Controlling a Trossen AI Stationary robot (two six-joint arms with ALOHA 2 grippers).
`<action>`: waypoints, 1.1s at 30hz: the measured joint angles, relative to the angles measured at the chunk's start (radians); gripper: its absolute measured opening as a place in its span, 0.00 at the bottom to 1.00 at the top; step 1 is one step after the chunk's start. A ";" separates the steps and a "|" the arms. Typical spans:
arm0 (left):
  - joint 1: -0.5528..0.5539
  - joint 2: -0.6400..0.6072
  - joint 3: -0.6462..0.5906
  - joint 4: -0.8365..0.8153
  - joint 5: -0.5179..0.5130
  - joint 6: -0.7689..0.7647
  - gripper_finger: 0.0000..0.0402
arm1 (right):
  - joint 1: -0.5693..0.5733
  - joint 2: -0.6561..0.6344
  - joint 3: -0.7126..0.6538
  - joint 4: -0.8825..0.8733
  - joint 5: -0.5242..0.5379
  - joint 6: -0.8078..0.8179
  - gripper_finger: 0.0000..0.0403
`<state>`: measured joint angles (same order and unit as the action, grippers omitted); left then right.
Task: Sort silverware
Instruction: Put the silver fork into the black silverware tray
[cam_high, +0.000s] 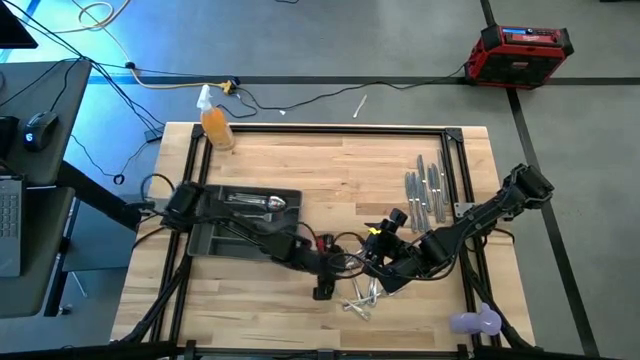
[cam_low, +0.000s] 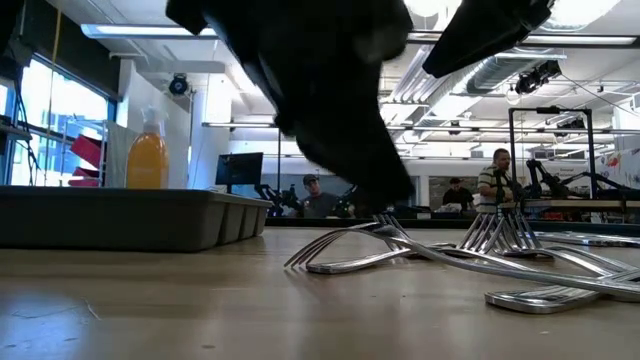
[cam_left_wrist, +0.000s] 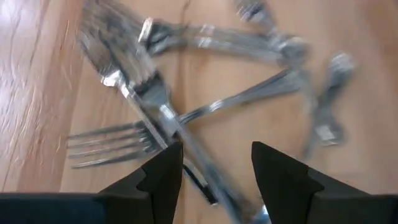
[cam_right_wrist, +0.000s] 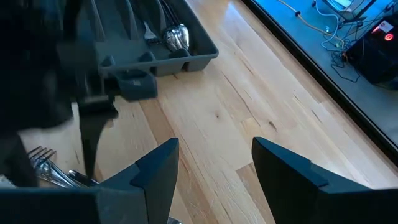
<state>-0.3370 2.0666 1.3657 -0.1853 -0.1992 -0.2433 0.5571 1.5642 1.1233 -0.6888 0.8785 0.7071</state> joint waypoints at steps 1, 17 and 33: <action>0.001 0.018 0.015 -0.011 -0.006 -0.006 0.43 | 0.000 0.000 0.000 0.001 0.000 0.000 0.48; 0.010 0.098 0.062 -0.031 -0.062 -0.120 0.39 | 0.000 0.000 0.000 -0.003 -0.007 0.002 0.48; 0.023 0.126 0.064 -0.021 -0.111 -0.054 0.01 | 0.000 0.000 0.000 -0.002 -0.012 0.003 0.48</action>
<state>-0.3141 2.1928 1.4296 -0.2059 -0.3106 -0.2977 0.5570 1.5642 1.1229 -0.6911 0.8661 0.7101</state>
